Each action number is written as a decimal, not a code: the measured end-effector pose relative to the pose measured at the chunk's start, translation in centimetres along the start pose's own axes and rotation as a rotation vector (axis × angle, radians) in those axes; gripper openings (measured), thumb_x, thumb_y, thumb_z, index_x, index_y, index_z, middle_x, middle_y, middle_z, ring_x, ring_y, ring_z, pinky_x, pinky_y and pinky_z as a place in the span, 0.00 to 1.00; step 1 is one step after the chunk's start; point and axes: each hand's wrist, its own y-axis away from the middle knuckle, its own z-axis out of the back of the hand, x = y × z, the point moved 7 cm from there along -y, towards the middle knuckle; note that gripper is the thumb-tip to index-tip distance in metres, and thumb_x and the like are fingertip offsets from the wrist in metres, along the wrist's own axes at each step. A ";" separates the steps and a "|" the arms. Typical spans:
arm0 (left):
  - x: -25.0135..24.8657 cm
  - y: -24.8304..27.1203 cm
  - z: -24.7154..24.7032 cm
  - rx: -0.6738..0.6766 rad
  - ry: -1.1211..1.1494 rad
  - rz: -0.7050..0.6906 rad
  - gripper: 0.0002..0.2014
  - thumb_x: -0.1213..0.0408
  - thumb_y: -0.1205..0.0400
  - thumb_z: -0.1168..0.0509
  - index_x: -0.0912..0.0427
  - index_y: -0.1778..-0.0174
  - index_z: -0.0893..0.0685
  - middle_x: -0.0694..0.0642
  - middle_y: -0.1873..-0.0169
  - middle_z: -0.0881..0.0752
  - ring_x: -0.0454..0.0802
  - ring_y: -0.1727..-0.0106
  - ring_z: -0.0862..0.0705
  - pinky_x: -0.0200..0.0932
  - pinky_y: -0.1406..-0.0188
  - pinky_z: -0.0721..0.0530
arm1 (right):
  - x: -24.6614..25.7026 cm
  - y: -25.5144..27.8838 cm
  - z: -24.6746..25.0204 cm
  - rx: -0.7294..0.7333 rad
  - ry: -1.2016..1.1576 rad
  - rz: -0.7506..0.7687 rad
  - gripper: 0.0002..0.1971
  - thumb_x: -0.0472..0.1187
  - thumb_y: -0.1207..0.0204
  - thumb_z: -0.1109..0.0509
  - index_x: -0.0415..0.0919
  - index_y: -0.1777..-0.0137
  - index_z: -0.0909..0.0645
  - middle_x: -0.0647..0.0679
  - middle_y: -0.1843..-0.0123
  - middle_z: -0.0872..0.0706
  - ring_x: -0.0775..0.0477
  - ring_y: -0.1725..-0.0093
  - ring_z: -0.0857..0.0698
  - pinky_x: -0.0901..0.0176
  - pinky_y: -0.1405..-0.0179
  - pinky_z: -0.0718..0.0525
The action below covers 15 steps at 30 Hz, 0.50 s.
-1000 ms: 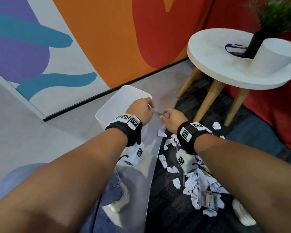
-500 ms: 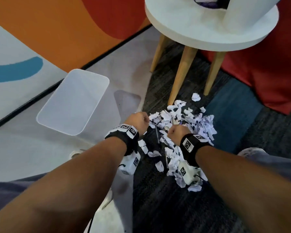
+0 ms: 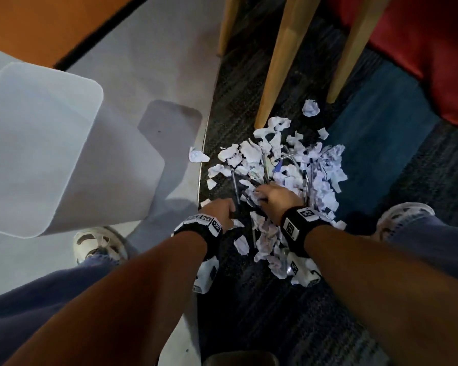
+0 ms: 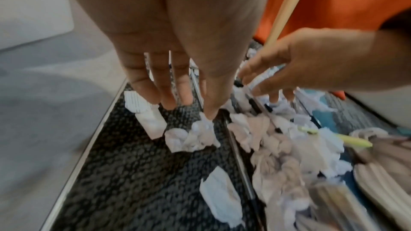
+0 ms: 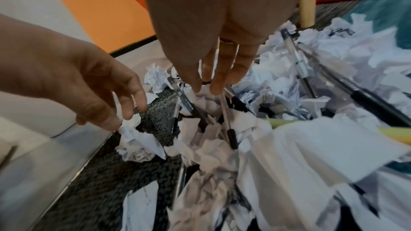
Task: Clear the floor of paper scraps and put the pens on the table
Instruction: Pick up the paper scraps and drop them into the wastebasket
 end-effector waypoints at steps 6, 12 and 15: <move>0.5 -1.3 -2.7 0.059 -0.127 -0.038 0.26 0.59 0.19 0.32 0.49 0.25 0.31 0.60 0.33 0.28 0.63 0.35 0.23 0.57 0.39 0.19 | 0.4 -1.5 -1.7 0.069 0.105 0.016 0.24 0.33 0.22 0.40 0.50 0.28 0.30 0.39 0.31 0.24 0.32 0.38 0.19 0.41 0.42 0.18; 0.6 -1.5 -3.4 0.033 -0.157 -0.054 0.16 0.64 0.15 0.40 0.56 0.30 0.26 0.62 0.39 0.21 0.64 0.37 0.20 0.58 0.40 0.18 | 0.2 -1.9 -1.4 -0.017 0.035 -0.044 0.18 0.42 0.20 0.39 0.47 0.30 0.27 0.39 0.34 0.21 0.34 0.39 0.18 0.43 0.42 0.17; 0.5 -1.1 -2.5 -0.010 -0.119 -0.037 0.14 0.66 0.15 0.41 0.58 0.33 0.24 0.62 0.41 0.17 0.61 0.42 0.17 0.52 0.46 0.17 | 0.2 -1.3 -0.8 -0.078 -0.074 -0.064 0.21 0.44 0.21 0.37 0.47 0.28 0.28 0.41 0.34 0.19 0.38 0.38 0.18 0.47 0.41 0.17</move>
